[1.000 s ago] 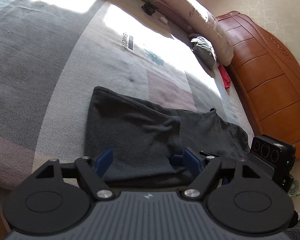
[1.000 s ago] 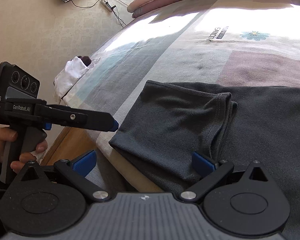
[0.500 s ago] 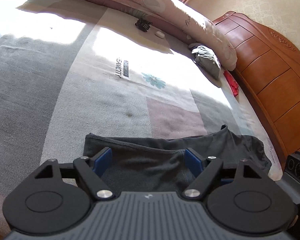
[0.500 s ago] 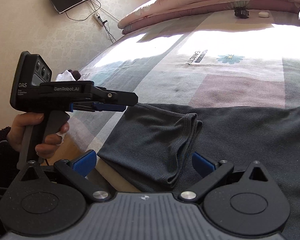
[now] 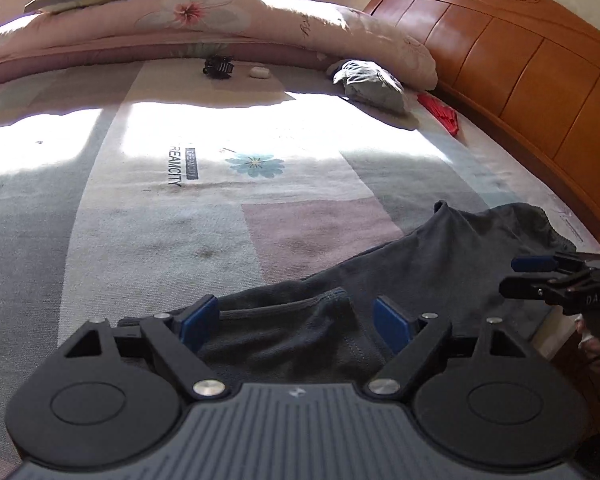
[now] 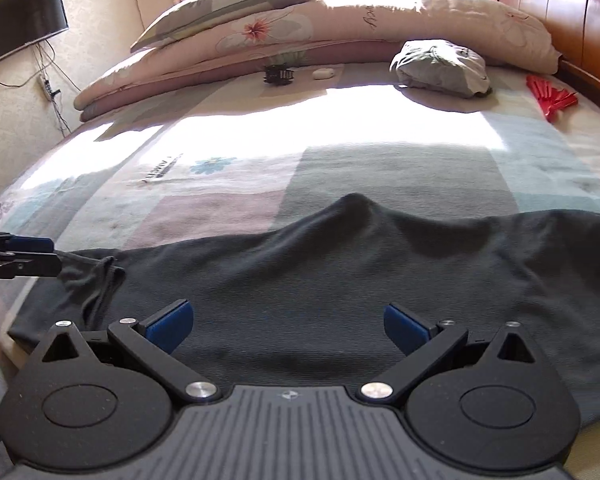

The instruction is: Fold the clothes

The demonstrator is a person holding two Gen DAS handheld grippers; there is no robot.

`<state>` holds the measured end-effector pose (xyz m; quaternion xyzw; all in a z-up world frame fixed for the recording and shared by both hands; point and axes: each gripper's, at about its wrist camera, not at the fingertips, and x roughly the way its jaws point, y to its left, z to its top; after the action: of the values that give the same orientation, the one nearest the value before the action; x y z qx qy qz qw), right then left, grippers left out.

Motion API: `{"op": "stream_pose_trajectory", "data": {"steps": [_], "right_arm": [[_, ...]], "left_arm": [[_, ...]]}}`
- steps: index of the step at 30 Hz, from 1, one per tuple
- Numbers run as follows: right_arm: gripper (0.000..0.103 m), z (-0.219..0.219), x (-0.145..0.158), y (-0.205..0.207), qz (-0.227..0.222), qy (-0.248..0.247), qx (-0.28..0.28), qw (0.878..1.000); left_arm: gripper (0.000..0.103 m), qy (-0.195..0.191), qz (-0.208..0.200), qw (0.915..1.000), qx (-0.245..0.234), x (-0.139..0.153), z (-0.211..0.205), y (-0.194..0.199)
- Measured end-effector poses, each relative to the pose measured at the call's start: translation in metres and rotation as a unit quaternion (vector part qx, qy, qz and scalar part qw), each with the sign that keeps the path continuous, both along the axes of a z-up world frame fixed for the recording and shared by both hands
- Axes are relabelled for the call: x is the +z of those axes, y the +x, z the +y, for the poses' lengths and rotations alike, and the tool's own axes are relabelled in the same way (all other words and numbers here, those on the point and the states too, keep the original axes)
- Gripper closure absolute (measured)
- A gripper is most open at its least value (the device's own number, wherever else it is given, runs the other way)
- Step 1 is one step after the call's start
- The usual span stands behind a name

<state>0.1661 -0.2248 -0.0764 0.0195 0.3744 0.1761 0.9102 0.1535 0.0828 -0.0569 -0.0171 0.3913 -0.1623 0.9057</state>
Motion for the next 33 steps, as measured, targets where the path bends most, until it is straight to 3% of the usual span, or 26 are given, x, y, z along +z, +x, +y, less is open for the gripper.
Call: {"op": "stream_pose_trajectory", "data": {"steps": [3, 7, 10, 14, 17, 20, 22, 26, 31, 33], "right_arm": [[0.0, -0.008, -0.021, 0.003, 0.017, -0.049, -0.018, 0.998], [0.0, -0.009, -0.039, -0.011, -0.009, -0.085, 0.0, 0.996], [0.0, -0.011, -0.031, -0.007, -0.001, -0.071, -0.008, 0.997], [0.0, -0.001, -0.013, 0.01, -0.036, -0.073, 0.005, 0.997], [0.0, 0.014, -0.008, 0.031, -0.045, -0.082, 0.019, 0.995], [0.0, 0.027, -0.021, 0.058, -0.013, -0.1, 0.008, 0.995], [0.0, 0.028, -0.033, 0.072, 0.005, -0.106, -0.011, 0.994], [0.0, 0.024, -0.034, 0.092, -0.011, -0.094, -0.026, 0.995], [0.0, 0.024, -0.023, 0.103, 0.009, -0.09, -0.049, 0.995], [0.0, 0.03, -0.012, 0.09, 0.01, -0.082, -0.028, 0.996]], "left_arm": [[0.019, -0.001, 0.023, 0.9997, -0.003, -0.019, -0.013, -0.001], [0.019, -0.019, 0.042, 0.9988, 0.015, -0.03, -0.016, -0.006], [0.019, -0.016, 0.041, 0.9986, 0.03, -0.015, -0.015, -0.009], [0.019, 0.021, 0.007, 0.9983, 0.054, 0.006, -0.02, -0.02], [0.018, -0.009, 0.021, 0.9977, 0.064, 0.001, -0.022, -0.025], [0.018, -0.042, 0.037, 0.9956, 0.075, -0.004, -0.023, -0.03], [0.018, -0.038, 0.048, 0.9948, 0.081, -0.01, -0.026, -0.032], [0.018, -0.058, 0.079, 0.9913, 0.088, -0.02, -0.025, -0.034], [0.018, -0.058, 0.074, 0.9916, 0.089, -0.018, -0.024, -0.035], [0.018, -0.059, 0.068, 0.9917, 0.091, -0.015, -0.021, -0.037]]}}
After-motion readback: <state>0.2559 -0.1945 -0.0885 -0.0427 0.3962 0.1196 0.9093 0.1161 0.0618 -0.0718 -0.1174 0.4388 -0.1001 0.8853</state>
